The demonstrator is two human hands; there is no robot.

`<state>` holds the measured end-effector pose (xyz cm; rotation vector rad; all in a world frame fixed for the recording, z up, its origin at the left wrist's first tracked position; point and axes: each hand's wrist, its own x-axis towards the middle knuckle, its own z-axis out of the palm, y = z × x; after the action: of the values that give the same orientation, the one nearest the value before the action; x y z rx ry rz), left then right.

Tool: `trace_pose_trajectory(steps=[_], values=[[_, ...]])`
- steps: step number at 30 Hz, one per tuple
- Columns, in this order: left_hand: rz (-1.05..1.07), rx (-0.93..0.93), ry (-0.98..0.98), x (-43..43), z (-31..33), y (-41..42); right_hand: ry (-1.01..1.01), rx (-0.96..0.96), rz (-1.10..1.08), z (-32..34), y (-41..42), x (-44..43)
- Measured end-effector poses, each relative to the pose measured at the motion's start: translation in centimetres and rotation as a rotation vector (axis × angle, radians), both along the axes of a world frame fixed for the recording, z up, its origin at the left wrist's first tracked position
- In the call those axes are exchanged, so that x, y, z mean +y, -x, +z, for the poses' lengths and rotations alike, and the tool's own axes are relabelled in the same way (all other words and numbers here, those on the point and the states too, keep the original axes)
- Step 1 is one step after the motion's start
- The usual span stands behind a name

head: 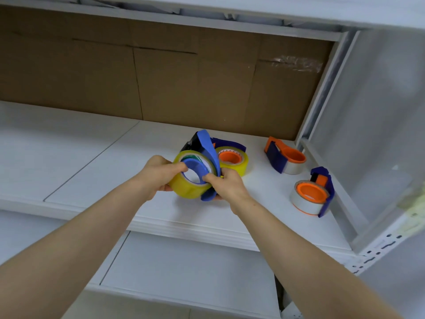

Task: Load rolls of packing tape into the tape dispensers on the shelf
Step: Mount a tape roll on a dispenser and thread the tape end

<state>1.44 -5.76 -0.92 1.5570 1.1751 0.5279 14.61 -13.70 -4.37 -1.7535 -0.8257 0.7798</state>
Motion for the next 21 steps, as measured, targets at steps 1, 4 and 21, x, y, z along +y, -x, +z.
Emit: trace_pose_trajectory(steps=[1,4,21], values=[[0.021,0.002,-0.011,0.3,-0.1,0.1,-0.008,0.043,0.016,0.0,0.2,0.1],[0.056,-0.009,0.028,1.2,-0.6,0.5,-0.045,0.023,0.024,-0.3,0.2,0.5],[-0.022,0.647,-0.418,4.5,-5.6,-3.1,0.045,-0.369,0.129,-1.0,-0.7,0.2]])
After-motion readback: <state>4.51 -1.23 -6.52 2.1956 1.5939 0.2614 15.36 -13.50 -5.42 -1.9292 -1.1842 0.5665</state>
